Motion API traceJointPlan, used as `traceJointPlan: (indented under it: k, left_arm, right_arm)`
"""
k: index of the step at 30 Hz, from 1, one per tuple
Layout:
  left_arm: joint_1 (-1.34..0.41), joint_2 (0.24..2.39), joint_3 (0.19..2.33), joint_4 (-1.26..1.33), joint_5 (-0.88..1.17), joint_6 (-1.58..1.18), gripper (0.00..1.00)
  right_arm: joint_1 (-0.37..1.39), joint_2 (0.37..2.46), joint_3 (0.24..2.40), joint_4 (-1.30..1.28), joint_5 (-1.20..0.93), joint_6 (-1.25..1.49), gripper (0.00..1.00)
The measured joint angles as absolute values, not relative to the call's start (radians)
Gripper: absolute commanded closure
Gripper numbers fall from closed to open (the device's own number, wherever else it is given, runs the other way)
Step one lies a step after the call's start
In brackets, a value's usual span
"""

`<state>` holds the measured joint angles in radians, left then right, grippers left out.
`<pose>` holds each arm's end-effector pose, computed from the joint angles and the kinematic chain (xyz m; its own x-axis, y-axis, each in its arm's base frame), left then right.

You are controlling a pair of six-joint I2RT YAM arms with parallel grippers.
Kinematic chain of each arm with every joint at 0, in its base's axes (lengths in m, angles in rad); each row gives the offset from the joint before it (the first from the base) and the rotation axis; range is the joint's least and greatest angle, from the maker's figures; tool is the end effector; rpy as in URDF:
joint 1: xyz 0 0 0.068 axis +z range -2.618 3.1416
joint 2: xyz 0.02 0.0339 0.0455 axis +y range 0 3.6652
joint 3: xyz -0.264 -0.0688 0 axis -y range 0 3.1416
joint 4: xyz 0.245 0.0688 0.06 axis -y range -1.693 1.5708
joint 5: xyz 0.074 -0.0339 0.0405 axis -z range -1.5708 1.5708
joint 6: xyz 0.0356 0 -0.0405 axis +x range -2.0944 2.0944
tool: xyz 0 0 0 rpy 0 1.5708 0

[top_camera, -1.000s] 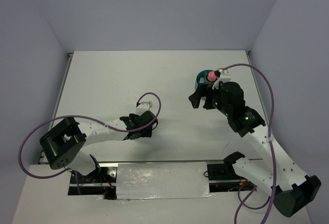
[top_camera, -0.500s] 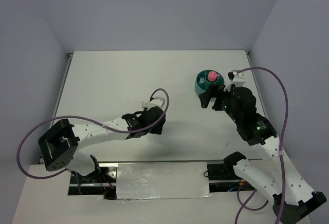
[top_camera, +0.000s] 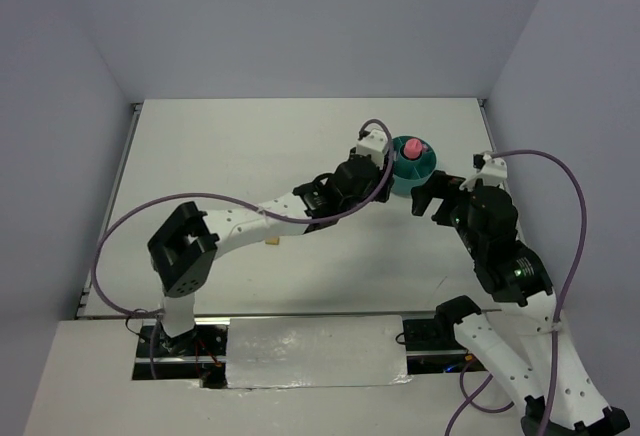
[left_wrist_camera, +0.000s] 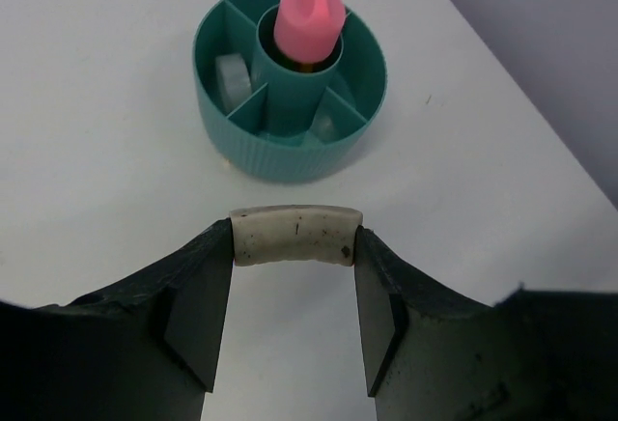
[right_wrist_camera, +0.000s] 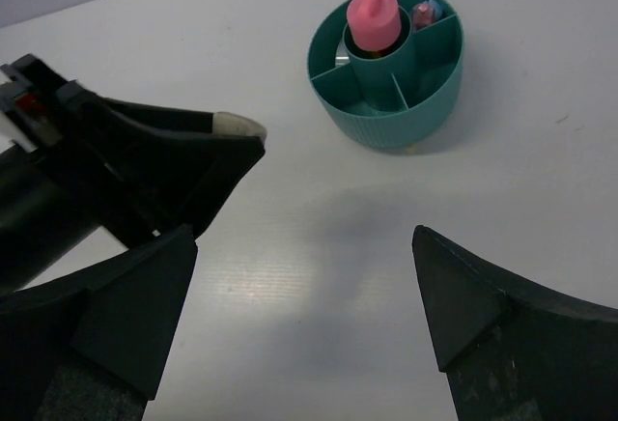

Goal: Sort the stationery into containers
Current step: Place the stationery in the storage box.

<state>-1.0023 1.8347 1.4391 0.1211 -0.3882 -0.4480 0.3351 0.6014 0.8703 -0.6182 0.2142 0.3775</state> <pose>0.2488 -0.3644 0.3003 -0.3844 -0.1430 -0.9120 0.4630 0.8248 -0.3245 0.1203 0.0339 0.3486 -0.3494 0.2597 -0.9003 -0.0043 0.9604 0.2787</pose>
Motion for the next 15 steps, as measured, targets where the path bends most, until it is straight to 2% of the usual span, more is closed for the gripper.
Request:
traceJointPlan:
  k: [7,11,15]
  left_arm:
    - [-1.002,2.056,1.614,0.282,-0.389,-0.398,0.86]
    - [-1.003,2.181,1.726,0.326,-0.388,-0.394,0.82]
    - [-1.006,2.247,1.752,0.358,-0.404,-0.392,0.79]
  right_arm:
    - [0.316,0.537,0.893,-0.669,0.253,0.377,0.00]
    - [0.314,0.498,0.893,-0.693,0.270,0.377,0.00]
    - [0.314,0.457,0.894,-0.702,0.267,0.375,0.00]
